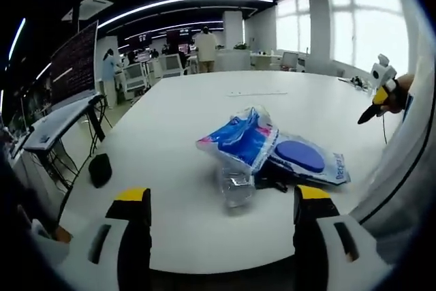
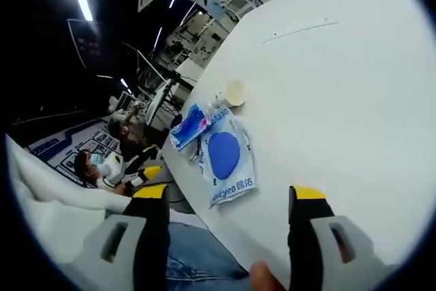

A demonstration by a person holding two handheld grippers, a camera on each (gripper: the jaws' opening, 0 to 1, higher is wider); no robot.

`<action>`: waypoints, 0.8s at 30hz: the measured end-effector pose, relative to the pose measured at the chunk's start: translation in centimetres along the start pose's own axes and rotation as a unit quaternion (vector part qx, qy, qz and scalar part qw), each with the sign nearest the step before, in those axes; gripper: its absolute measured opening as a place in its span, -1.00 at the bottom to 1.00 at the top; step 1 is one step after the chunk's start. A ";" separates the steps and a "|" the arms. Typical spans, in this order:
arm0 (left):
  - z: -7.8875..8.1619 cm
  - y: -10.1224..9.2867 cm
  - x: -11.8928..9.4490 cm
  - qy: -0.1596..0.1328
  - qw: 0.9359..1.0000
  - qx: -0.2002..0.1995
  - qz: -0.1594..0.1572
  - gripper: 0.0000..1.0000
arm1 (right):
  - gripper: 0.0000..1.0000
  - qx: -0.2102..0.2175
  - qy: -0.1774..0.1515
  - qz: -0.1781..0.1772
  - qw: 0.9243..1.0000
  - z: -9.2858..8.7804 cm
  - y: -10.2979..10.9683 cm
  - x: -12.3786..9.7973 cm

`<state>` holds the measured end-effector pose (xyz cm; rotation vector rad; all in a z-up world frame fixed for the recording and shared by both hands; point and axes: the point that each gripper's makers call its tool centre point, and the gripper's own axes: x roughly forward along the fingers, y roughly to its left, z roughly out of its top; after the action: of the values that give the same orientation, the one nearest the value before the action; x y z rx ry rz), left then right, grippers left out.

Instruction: Arrange the tabletop items into an orderly group along one side of the table until the central work area is clear of visible clutter.

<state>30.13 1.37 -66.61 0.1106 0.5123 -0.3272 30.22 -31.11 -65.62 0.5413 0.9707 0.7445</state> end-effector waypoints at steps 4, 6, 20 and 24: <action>-0.6 0.0 0.2 0.013 1.000 0.010 0.006 0.70 | 0.40 -0.021 0.000 -0.003 1.000 1.6 0.2 0.2; -0.7 -0.1 0.2 0.013 1.000 0.016 0.003 0.67 | 0.40 -0.032 -0.002 -0.006 0.999 2.7 0.3 0.1; -1.3 -0.1 0.5 0.015 1.000 0.019 -0.001 0.60 | 0.36 -0.147 -0.017 -0.014 0.989 13.2 2.0 -0.8; -1.3 0.0 0.5 0.012 1.000 0.018 0.001 0.61 | 0.35 -0.160 -0.023 -0.012 0.987 16.2 2.6 -0.7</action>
<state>29.95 1.44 -67.95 0.1503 0.5294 -0.3331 43.34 -31.34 -55.80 0.2646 0.7933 0.8424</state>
